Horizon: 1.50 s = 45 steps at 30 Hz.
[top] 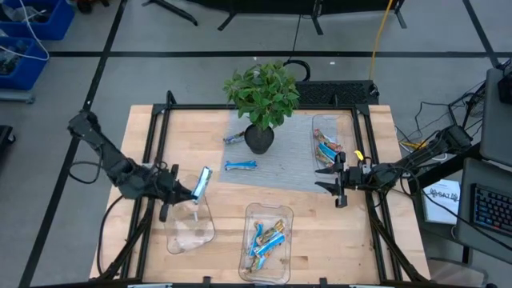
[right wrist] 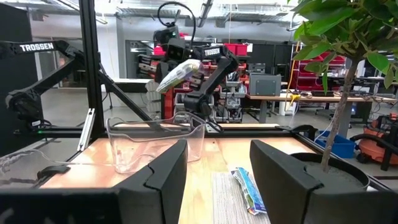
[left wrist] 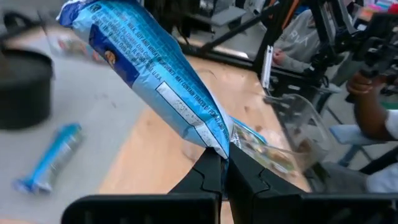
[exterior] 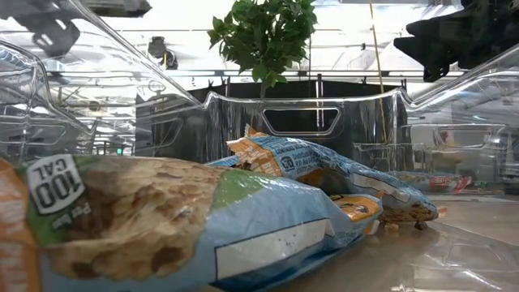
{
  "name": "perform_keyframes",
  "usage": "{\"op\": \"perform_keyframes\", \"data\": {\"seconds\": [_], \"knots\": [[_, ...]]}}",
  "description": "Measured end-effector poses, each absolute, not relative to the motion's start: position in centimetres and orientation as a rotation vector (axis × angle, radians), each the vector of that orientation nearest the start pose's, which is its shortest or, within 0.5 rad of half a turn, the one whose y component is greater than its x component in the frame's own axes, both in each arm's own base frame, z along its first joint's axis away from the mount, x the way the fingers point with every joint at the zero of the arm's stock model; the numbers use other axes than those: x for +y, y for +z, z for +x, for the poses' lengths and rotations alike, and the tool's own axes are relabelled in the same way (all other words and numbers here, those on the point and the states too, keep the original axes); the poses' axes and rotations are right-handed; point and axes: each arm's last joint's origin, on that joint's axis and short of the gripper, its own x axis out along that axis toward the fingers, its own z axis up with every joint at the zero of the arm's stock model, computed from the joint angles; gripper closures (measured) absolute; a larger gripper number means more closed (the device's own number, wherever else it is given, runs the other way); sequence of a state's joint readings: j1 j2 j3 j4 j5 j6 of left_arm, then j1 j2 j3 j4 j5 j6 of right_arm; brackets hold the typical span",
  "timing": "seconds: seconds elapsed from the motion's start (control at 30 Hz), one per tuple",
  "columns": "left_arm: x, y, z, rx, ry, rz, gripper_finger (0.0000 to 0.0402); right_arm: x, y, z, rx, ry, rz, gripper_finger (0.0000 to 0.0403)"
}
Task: Pick and place Granola Bars by type
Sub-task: Put the top left blue granola bar into the left transparent bin
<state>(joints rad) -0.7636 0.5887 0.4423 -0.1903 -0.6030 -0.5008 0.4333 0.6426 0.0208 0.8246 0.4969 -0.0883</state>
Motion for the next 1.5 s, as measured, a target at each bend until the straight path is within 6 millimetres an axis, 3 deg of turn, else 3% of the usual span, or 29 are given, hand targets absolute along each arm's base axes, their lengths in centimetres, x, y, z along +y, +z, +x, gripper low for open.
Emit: {"op": "perform_keyframes", "data": {"seconds": [0.2,0.47,0.73,0.9,1.23,1.5], "knots": [[-9.7,23.2,10.8,0.427,-0.096,-0.38,0.0394,4.4,18.6,12.7,-0.178,-0.071,0.003,0.0236],[-10.8,21.4,10.8,0.753,0.071,-0.544,0.0394,4.4,18.7,12.7,-0.179,-0.07,0.019,0.0236],[-12.7,22.8,11.8,1.018,0.21,-0.637,0.0394,4.4,18.6,12.7,-0.179,-0.069,0.02,0.0236],[-13.7,22.4,12.3,1.167,0.319,-0.642,0.0394,4.4,18.7,12.7,-0.179,-0.07,0.02,0.0236],[-14.3,20.1,13.2,1.278,0.533,-0.686,0.0394,4.4,18.7,12.7,-0.179,-0.069,0.02,0.0236],[-14.1,18.2,14.7,1.328,0.626,-0.626,0.0394,4.4,18.7,12.7,-0.18,-0.069,0.02,0.0236]]}}
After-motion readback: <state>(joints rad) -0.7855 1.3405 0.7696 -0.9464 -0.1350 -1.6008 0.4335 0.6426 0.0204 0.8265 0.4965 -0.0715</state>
